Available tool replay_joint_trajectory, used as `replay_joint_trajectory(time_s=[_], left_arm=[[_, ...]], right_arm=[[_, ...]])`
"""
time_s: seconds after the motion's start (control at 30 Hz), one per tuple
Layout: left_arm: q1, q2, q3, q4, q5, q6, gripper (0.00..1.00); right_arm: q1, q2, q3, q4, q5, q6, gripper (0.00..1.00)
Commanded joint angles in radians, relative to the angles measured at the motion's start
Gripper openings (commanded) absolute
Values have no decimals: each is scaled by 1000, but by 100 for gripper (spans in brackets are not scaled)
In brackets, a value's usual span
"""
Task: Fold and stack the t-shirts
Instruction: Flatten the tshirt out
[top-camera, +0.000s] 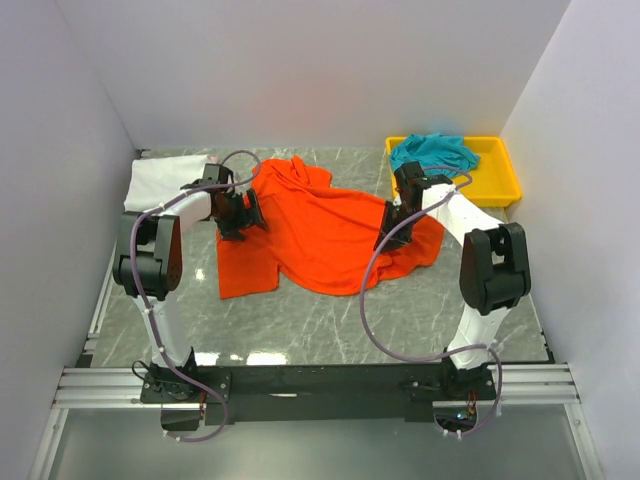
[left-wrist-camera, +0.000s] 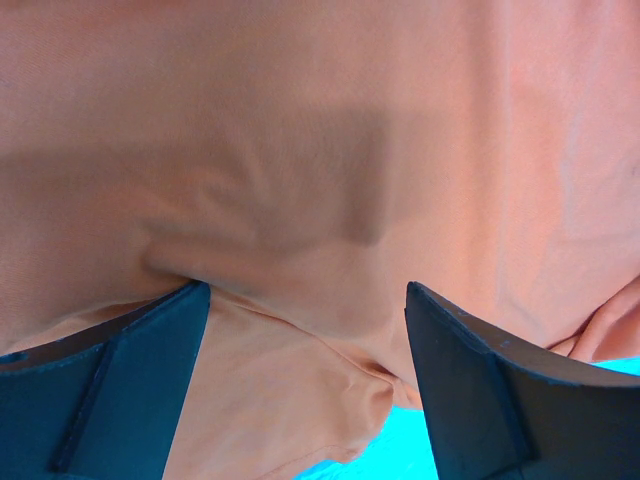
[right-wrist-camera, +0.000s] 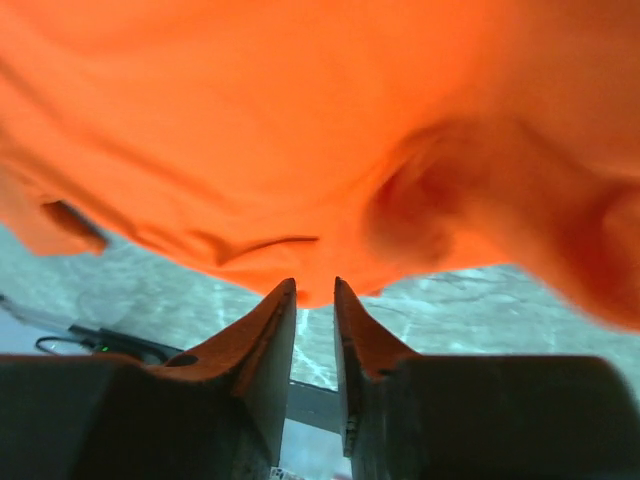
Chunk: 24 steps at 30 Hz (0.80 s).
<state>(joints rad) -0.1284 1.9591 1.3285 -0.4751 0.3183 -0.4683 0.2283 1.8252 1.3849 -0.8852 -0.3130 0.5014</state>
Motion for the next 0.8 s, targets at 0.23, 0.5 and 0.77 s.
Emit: replay_joint_trajectory(time_s=[0.23,0.5,0.77], left_arm=[[4,77,-29,-2,-56,25,88],[6,83,-25,-11,-61,28,88],[13,81,-22,-16,-64,30,88]], right_arm=[[-38,-268,-219,112,4,36,33],[-66,-270,-333,167,117,46,32],[-66,-115,-224,183,181,17,30]])
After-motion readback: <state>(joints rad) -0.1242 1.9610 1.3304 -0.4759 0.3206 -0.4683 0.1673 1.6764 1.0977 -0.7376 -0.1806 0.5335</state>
